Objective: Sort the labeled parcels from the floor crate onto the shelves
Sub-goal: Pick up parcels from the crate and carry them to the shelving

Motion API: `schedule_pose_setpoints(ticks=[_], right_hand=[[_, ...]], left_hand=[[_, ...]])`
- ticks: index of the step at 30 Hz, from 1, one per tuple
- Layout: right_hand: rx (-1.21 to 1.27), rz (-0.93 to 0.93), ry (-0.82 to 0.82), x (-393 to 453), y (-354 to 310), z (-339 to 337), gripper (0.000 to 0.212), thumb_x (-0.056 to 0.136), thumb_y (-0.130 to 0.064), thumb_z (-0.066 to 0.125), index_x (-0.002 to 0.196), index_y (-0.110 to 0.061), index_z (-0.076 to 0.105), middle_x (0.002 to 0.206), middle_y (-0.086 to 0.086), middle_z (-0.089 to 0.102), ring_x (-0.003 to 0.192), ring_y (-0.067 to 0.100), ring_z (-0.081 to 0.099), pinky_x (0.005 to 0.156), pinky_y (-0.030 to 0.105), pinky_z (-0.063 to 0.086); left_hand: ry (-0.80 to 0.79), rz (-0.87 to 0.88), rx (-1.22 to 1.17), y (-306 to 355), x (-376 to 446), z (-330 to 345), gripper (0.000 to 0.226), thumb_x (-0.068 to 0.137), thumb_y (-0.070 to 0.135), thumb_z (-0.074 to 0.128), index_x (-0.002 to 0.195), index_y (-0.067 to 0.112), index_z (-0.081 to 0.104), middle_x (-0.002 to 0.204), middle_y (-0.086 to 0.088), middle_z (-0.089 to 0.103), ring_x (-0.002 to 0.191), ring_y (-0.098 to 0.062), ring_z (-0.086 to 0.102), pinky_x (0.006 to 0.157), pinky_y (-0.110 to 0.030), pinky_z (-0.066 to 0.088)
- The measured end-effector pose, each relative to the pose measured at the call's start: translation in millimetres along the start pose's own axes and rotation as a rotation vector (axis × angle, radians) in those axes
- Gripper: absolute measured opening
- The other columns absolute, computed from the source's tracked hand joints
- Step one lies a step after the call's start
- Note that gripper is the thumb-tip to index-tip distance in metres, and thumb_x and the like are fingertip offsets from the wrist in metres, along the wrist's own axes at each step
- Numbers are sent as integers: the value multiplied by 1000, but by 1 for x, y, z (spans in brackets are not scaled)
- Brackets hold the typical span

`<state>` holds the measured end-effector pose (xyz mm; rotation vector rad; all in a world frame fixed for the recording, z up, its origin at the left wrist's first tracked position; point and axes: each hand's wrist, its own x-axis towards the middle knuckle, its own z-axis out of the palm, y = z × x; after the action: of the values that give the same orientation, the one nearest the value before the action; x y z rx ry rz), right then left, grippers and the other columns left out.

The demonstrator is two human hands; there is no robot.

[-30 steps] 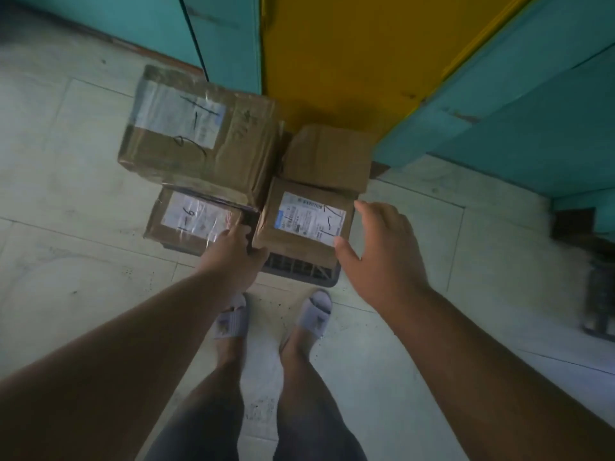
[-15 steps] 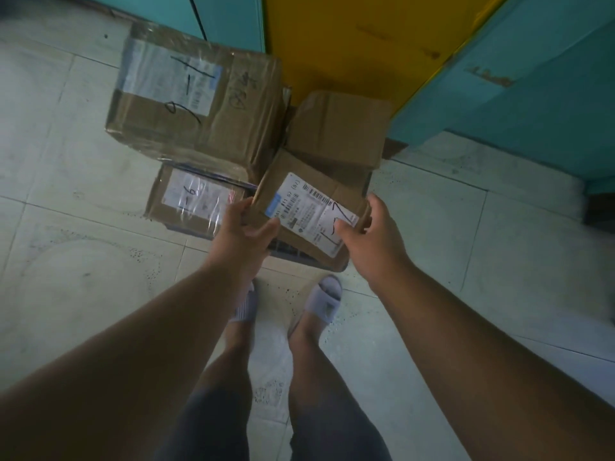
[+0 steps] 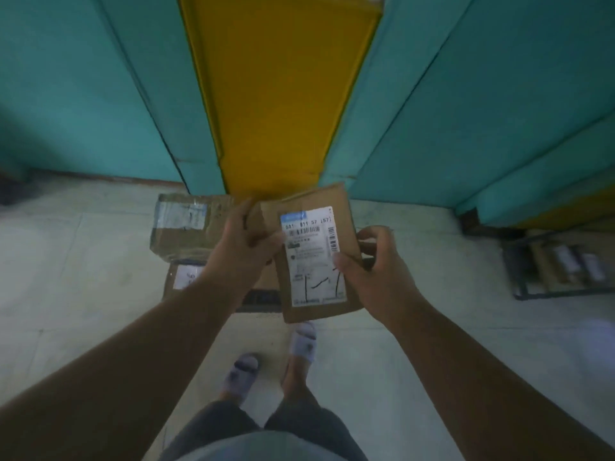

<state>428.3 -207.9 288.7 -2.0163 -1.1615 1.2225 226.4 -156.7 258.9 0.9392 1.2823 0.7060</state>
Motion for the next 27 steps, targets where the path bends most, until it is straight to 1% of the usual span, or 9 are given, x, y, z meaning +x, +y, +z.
schedule_pose_setpoints(ticks=[2,6,10,12,14,16,18,21,27], right_hand=[[134,-12,163,-25,-7,-22,39,93,-28,68,120,-31,40,112,-5,67,84,11,74,65,31,63],[261,-45,374,-78,1,-67,63,94,-30,66,145,-34,30,120,-8,67,88,8,74,73,35,63],[305,-75,482,-134,32,-123,54,96,-29,64,141,-44,37,120,-17,67,90,3,73,73,37,63],[325,-118,576,-159,54,-158,54,95,-27,64,140,-44,38,115,-20,69,92,2,72,76,39,63],[323,-139,661,-182,82,-199,54,96,-26,64,140,-43,39,112,-25,69,91,-1,71,73,31,63],[342,-140,716,-205,113,-245,52,95,-26,64,139,-43,41,113,-23,70,92,1,72,72,33,63],[364,-139,776,-228,146,-294,52,95,-26,65,138,-43,42,115,-21,70,95,7,73,74,43,63],[376,-112,857,-268,193,-363,50,95,-24,65,136,-43,42,109,-27,70,93,4,73,72,40,63],[441,-38,1009,-307,277,-490,54,95,-28,64,141,-42,39,118,-20,69,98,8,72,77,46,62]], left_hand=[[-103,52,86,18,-15,16,28,93,25,64,114,42,59,111,8,72,105,-17,69,89,-51,55],[-208,142,225,44,-53,67,44,95,31,62,137,32,49,127,13,60,114,-10,59,96,-39,52],[-294,340,420,76,-92,141,58,93,41,61,145,36,37,136,19,49,119,-8,52,103,-45,47],[-335,466,474,88,-102,188,61,92,41,63,146,32,37,138,16,51,117,-7,53,101,-42,48],[-407,575,516,94,-113,244,65,89,42,67,146,26,39,136,11,54,113,-7,55,98,-38,48],[-461,620,532,93,-131,305,75,80,52,66,145,24,41,132,11,55,112,-6,56,96,-40,50],[-510,644,533,87,-150,370,71,75,53,61,141,31,45,129,17,56,110,-3,57,95,-42,51],[-617,657,510,73,-177,464,44,80,46,65,120,50,48,119,29,59,109,-2,59,94,-47,51],[-792,702,528,65,-210,627,50,79,58,64,123,57,41,119,32,58,109,1,59,95,-44,52]])
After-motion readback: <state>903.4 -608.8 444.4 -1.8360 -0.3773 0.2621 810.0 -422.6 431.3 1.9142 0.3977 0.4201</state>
